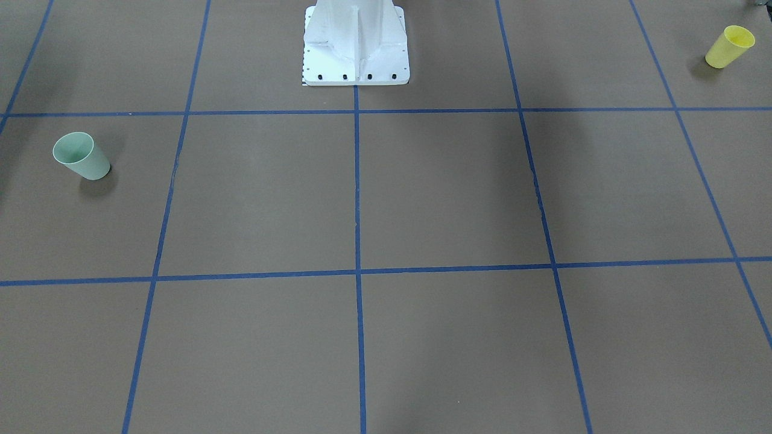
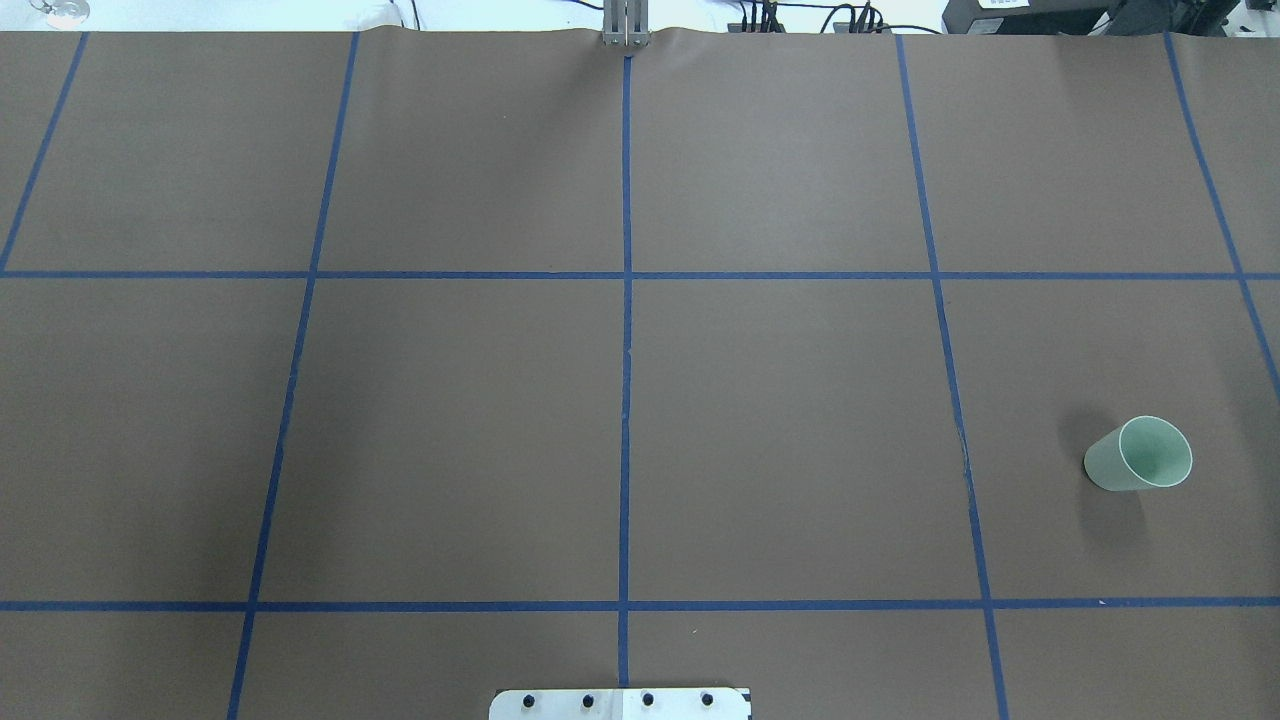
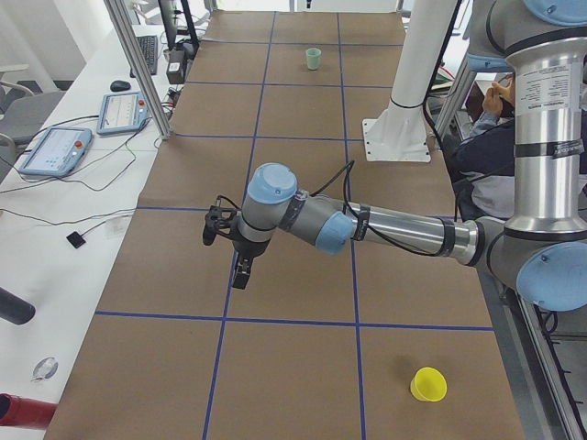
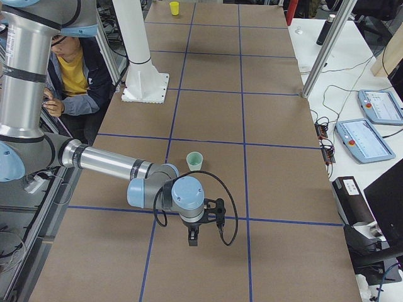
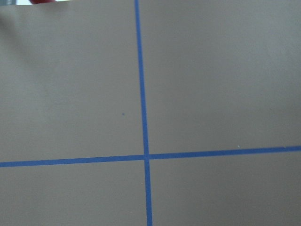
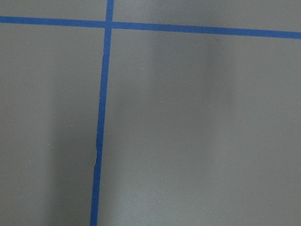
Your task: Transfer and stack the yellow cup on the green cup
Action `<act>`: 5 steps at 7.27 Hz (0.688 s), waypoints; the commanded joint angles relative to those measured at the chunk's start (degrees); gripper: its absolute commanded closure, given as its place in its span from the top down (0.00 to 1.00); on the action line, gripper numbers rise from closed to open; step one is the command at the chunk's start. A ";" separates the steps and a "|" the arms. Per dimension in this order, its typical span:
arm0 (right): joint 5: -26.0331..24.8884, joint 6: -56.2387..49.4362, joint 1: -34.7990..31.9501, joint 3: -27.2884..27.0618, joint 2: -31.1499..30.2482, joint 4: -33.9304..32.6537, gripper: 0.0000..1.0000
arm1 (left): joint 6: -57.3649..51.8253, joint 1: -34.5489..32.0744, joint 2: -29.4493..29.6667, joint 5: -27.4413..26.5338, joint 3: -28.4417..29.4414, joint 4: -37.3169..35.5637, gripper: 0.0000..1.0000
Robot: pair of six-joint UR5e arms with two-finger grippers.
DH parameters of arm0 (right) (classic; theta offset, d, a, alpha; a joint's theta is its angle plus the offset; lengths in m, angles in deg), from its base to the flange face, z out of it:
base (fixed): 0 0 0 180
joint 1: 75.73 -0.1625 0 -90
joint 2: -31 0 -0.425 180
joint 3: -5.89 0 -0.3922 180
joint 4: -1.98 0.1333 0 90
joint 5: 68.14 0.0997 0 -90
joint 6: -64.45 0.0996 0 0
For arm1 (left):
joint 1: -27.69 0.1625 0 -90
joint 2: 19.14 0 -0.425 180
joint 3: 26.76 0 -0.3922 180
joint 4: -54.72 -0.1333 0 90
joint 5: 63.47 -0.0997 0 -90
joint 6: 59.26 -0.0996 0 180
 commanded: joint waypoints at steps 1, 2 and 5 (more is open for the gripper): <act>0.07 0.29 0.00 0.56 -0.08 -0.06 1.00 | 15.92 5.90 -0.11 -17.01 -1.30 -0.37 1.00; 0.07 0.29 0.00 0.64 -0.08 -0.06 1.00 | 23.30 9.50 -0.81 -24.48 -1.30 -1.15 1.00; 0.07 0.82 0.00 1.35 -0.08 0.12 1.00 | 44.84 17.95 -0.82 -42.43 -1.30 -20.41 1.00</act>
